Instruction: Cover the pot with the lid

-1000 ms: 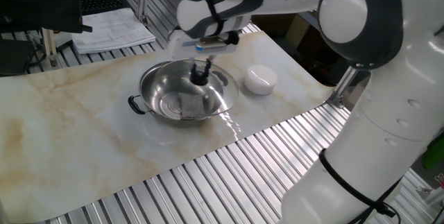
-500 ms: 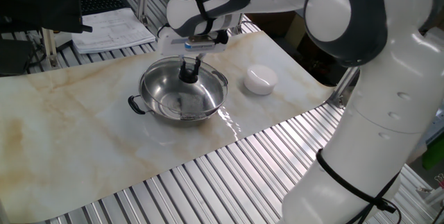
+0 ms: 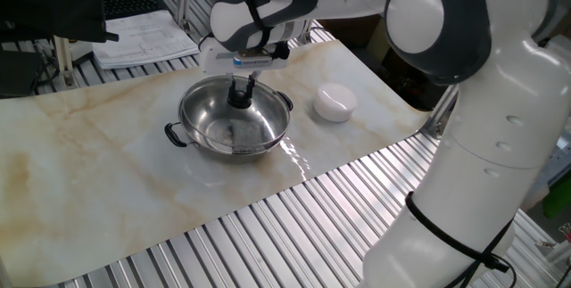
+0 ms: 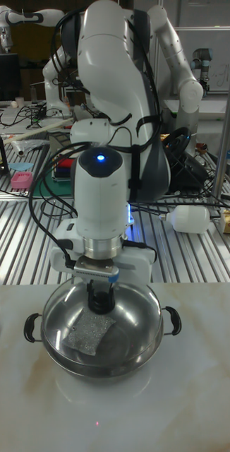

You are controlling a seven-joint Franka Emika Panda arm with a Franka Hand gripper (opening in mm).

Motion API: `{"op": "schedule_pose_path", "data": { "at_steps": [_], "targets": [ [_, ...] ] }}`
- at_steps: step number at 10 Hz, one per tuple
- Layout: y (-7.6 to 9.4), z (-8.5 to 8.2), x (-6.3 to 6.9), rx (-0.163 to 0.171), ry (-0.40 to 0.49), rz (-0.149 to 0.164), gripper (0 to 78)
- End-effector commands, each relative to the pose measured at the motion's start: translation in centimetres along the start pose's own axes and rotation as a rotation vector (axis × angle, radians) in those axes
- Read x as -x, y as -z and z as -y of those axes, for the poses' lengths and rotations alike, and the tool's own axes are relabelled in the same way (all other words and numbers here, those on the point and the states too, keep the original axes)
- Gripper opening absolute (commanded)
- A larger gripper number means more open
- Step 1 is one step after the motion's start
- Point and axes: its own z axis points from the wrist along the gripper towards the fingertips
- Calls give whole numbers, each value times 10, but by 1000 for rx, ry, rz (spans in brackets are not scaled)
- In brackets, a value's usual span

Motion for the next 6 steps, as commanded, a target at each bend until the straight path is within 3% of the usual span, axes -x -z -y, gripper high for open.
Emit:
{"op": "schedule_pose_path", "data": {
  "at_steps": [1, 6],
  "targets": [
    [0, -1, 3, -9, -9, 10, 11],
    [-2, -2, 4, -13, -21, 12, 11]
  ]
}}
